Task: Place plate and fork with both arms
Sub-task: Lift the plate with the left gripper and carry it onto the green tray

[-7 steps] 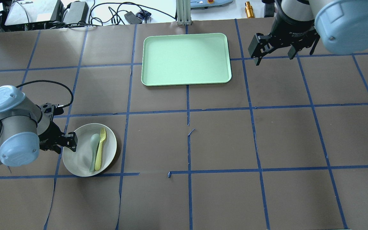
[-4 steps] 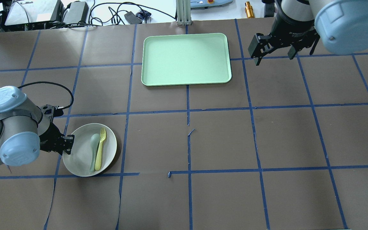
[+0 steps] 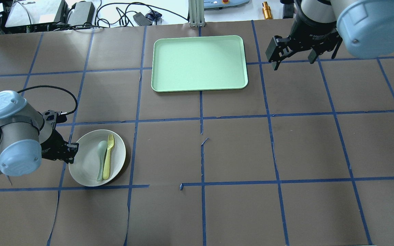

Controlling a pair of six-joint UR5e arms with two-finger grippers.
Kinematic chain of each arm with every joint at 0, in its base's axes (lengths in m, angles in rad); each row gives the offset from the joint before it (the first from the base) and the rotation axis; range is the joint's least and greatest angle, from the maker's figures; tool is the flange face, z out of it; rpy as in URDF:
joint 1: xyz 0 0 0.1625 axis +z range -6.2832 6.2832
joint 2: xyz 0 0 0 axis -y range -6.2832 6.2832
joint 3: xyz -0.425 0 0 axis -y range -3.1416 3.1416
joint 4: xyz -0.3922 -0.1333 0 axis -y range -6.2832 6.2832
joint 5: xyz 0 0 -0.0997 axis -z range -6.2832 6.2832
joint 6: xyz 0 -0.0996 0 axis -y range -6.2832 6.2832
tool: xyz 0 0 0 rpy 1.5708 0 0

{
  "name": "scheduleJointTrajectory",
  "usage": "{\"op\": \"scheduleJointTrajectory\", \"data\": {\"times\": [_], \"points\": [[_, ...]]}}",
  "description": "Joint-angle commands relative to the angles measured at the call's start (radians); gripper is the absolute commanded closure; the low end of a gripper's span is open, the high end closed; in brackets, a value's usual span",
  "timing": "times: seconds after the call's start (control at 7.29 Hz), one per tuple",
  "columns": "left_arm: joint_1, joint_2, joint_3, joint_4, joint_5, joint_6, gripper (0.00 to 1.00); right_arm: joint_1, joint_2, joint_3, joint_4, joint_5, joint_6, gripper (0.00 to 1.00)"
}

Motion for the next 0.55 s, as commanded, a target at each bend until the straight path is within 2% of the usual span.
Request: {"op": "scheduleJointTrajectory", "data": {"times": [0.0,0.27,0.41], "points": [[-0.003,-0.003,0.058,-0.018,-0.211,0.015,1.0,0.0,0.0,0.0,0.0,0.0,0.0,0.0],[-0.012,-0.014,0.111,-0.042,-0.357,0.039,1.0,0.0,0.0,0.0,0.0,0.0,0.0,0.0],[-0.023,-0.037,0.171,-0.122,-0.414,0.044,1.0,0.0,0.0,0.0,0.0,0.0,0.0,0.0]]}}
